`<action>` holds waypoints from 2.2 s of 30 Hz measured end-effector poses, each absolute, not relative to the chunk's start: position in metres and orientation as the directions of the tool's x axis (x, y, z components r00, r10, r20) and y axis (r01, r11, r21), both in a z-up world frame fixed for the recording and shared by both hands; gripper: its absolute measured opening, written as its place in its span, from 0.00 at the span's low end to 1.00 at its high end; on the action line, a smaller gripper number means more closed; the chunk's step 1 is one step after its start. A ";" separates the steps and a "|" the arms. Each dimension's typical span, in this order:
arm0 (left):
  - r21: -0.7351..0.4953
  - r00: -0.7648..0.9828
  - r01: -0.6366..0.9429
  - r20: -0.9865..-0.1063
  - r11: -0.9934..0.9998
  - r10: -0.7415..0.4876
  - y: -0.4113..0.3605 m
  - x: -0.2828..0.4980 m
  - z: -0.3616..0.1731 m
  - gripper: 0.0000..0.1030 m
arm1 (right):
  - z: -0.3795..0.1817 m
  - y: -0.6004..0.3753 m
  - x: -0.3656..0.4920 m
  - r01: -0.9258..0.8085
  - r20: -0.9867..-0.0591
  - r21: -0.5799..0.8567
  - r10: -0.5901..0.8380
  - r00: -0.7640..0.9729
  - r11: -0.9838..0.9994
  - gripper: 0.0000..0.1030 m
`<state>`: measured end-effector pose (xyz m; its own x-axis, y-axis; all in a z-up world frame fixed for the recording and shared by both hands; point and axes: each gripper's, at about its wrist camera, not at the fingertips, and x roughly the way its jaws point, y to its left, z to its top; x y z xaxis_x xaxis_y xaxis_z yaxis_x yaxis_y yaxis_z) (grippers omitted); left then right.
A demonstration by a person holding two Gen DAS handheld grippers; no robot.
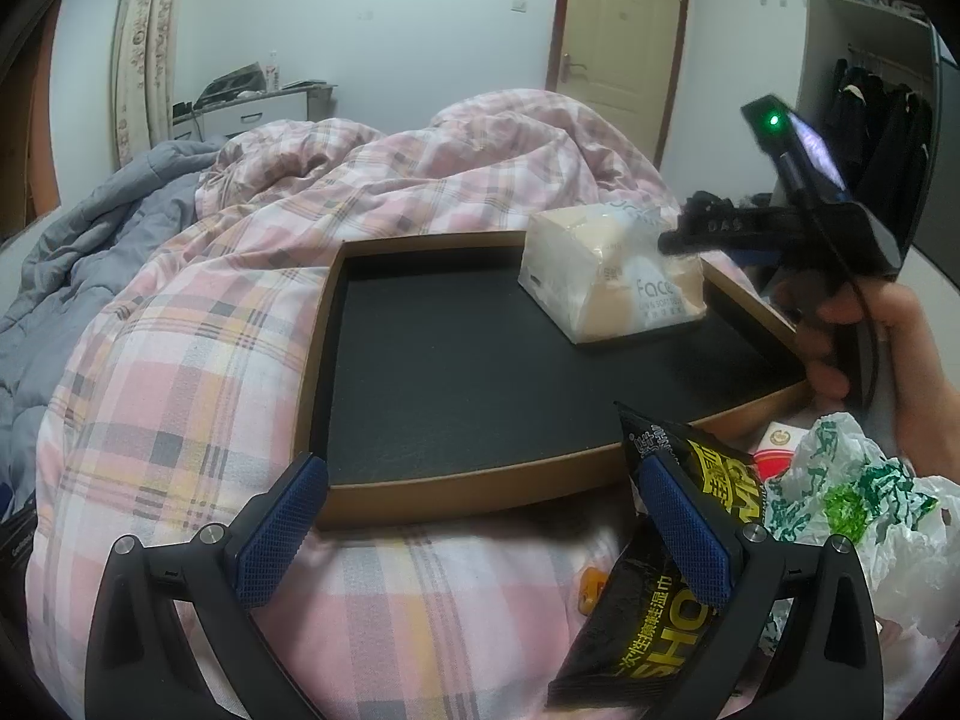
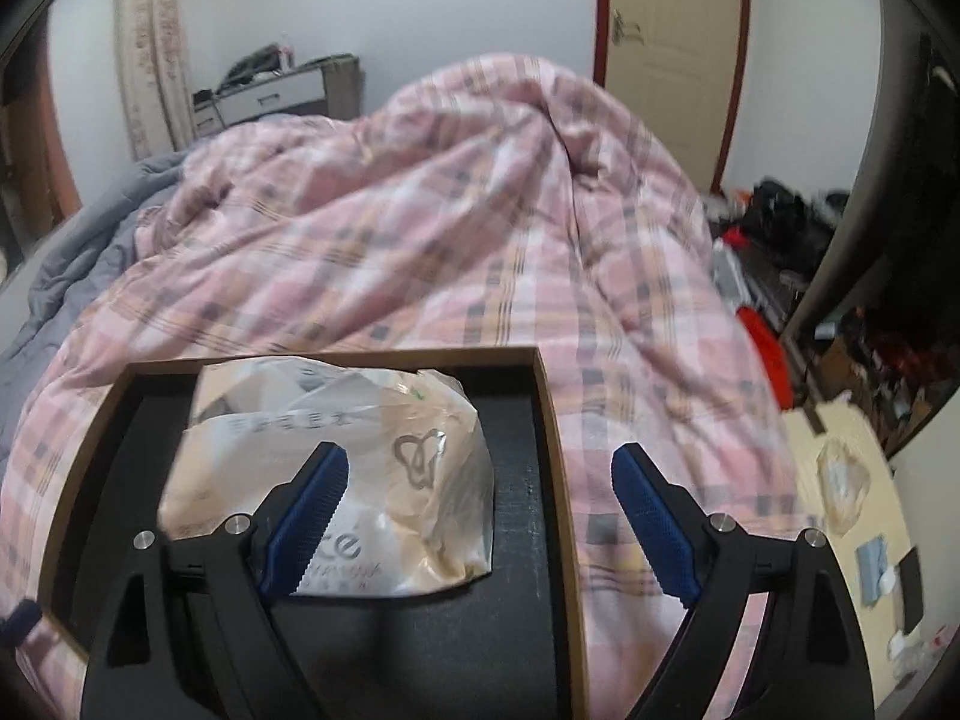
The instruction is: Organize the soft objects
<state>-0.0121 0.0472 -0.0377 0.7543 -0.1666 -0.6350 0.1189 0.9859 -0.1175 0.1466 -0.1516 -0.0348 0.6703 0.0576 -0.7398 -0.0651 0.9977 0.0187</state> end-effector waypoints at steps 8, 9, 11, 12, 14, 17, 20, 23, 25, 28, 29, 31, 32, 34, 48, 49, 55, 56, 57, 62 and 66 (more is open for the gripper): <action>-0.066 0.725 0.097 -0.679 0.993 -0.116 0.047 0.009 -0.045 1.00 | -0.041 -0.151 0.146 -0.080 -0.745 0.078 0.112 0.657 0.994 0.86; -0.070 0.726 0.098 -0.677 0.993 -0.120 0.046 0.010 -0.044 1.00 | -0.043 -0.151 0.147 -0.082 -0.750 0.076 0.111 0.653 0.994 0.86; -0.086 0.728 0.103 -0.672 0.991 -0.134 0.048 0.010 -0.044 1.00 | -0.046 -0.152 0.149 -0.085 -0.756 0.084 0.119 0.644 0.993 0.85; -0.094 0.729 0.105 -0.670 0.990 -0.141 0.049 0.010 -0.044 1.00 | -0.047 -0.153 0.148 -0.080 -0.753 0.091 0.122 0.646 0.993 0.83; -0.107 0.732 0.106 -0.664 0.989 -0.150 0.051 0.010 -0.044 1.00 | -0.046 -0.157 0.147 -0.065 -0.745 0.107 0.123 0.655 0.992 0.76; -0.112 0.734 0.104 -0.662 0.988 -0.152 0.053 0.009 -0.044 1.00 | -0.046 -0.158 0.147 -0.045 -0.744 0.100 0.104 0.660 0.994 0.68; -0.109 0.734 0.105 -0.663 0.989 -0.151 0.053 0.009 -0.044 1.00 | -0.046 -0.156 0.145 -0.031 -0.737 0.077 0.078 0.672 0.997 0.61; -0.108 0.734 0.105 -0.662 0.989 -0.150 0.053 0.009 -0.044 1.00 | -0.045 -0.160 0.142 -0.011 -0.722 0.081 0.066 0.689 0.997 0.53; -0.104 0.734 0.106 -0.662 0.989 -0.148 0.053 0.007 -0.044 1.00 | -0.044 -0.166 0.139 0.003 -0.706 0.110 0.076 0.705 0.994 0.50; -0.103 0.734 0.106 -0.663 0.989 -0.148 0.054 0.008 -0.044 1.00 | -0.043 -0.171 0.136 0.004 -0.679 0.146 0.098 0.727 0.989 0.48; -0.103 0.734 0.106 -0.662 0.989 -0.148 0.053 0.008 -0.044 1.00 | -0.042 -0.170 0.135 0.007 -0.674 0.142 0.092 0.733 0.990 0.46; -0.101 0.734 0.106 -0.663 0.989 -0.146 0.052 0.007 -0.044 1.00 | -0.041 -0.169 0.134 0.012 -0.666 0.136 0.082 0.741 0.991 0.43; -0.100 0.735 0.106 -0.663 0.989 -0.146 0.054 0.008 -0.044 1.00 | -0.041 -0.170 0.133 0.013 -0.660 0.140 0.083 0.747 0.990 0.42; -0.100 0.735 0.106 -0.662 0.989 -0.146 0.052 0.007 -0.044 1.00 | -0.041 -0.173 0.130 0.017 -0.645 0.154 0.087 0.759 0.988 0.41; -0.099 0.734 0.103 -0.664 0.990 -0.143 0.053 0.006 -0.043 1.00 | -0.029 -0.151 0.107 -0.056 -0.501 0.015 0.056 0.864 0.998 0.21; -0.106 0.723 0.100 -0.675 0.989 -0.145 0.055 0.007 -0.045 1.00 | -0.030 -0.151 0.107 -0.058 -0.501 0.017 0.058 0.863 0.998 0.21; -0.189 0.681 0.083 -0.706 0.979 -0.194 0.069 0.012 -0.052 1.00 | -0.031 -0.160 0.106 -0.067 -0.503 0.072 0.094 0.859 0.995 0.15; -0.188 0.682 0.084 -0.705 0.978 -0.194 0.070 0.011 -0.053 1.00 | -0.030 -0.161 0.104 -0.067 -0.495 0.082 0.098 0.864 0.994 0.14; -0.182 0.682 0.084 -0.707 0.980 -0.189 0.068 0.010 -0.053 1.00 | -0.029 -0.162 0.102 -0.068 -0.487 0.091 0.104 0.867 0.994 0.14; -0.179 0.682 0.084 -0.707 0.980 -0.188 0.066 0.010 -0.053 1.00 | -0.024 -0.163 0.099 -0.088 -0.473 0.130 0.139 0.870 0.988 0.10; -0.177 0.681 0.083 -0.708 0.981 -0.185 0.063 0.011 -0.053 1.00 | -0.012 -0.156 0.110 -0.197 -0.542 0.189 0.270 0.796 0.962 0.22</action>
